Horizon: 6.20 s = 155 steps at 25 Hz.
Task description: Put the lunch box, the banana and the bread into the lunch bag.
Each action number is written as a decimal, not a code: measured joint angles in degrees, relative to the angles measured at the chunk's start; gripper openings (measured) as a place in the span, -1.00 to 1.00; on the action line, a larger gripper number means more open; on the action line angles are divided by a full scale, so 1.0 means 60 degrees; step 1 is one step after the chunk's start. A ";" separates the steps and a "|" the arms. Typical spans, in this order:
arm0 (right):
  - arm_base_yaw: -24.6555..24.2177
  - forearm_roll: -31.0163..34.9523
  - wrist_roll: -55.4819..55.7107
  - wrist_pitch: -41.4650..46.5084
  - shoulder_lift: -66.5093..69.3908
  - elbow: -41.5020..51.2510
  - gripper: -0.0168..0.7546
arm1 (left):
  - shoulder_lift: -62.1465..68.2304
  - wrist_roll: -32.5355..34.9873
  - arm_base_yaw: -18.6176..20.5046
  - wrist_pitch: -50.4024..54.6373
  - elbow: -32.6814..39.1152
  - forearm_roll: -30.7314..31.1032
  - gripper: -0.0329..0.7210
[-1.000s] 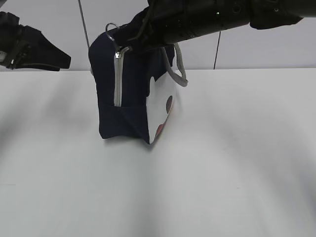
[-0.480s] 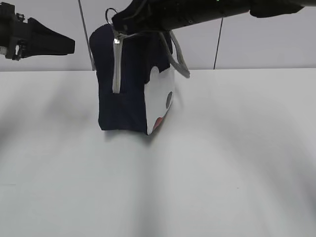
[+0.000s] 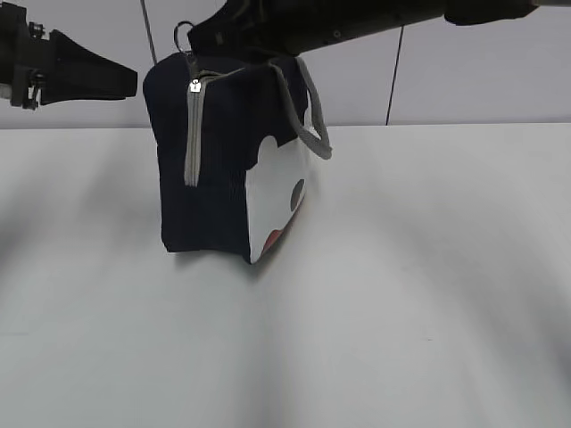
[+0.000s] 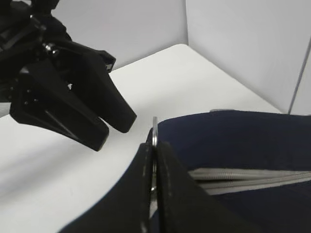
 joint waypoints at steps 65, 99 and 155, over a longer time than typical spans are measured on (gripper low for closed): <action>-0.0427 0.0000 0.0239 -0.0684 -0.0080 0.0393 -1.00 | 0.1110 0.0419 -0.0360 -0.0061 0.0010 -0.0215 0.21; -0.0427 0.0000 0.0440 -0.0820 -0.0080 0.0166 -1.00 | 0.1141 0.0572 -0.0814 -0.0514 0.0010 -0.0174 -0.90; -0.1566 0.0000 0.1818 -0.1816 0.2718 -0.4088 -1.00 | 0.1141 -0.0106 -0.0814 0.0026 0.0002 0.0865 -0.91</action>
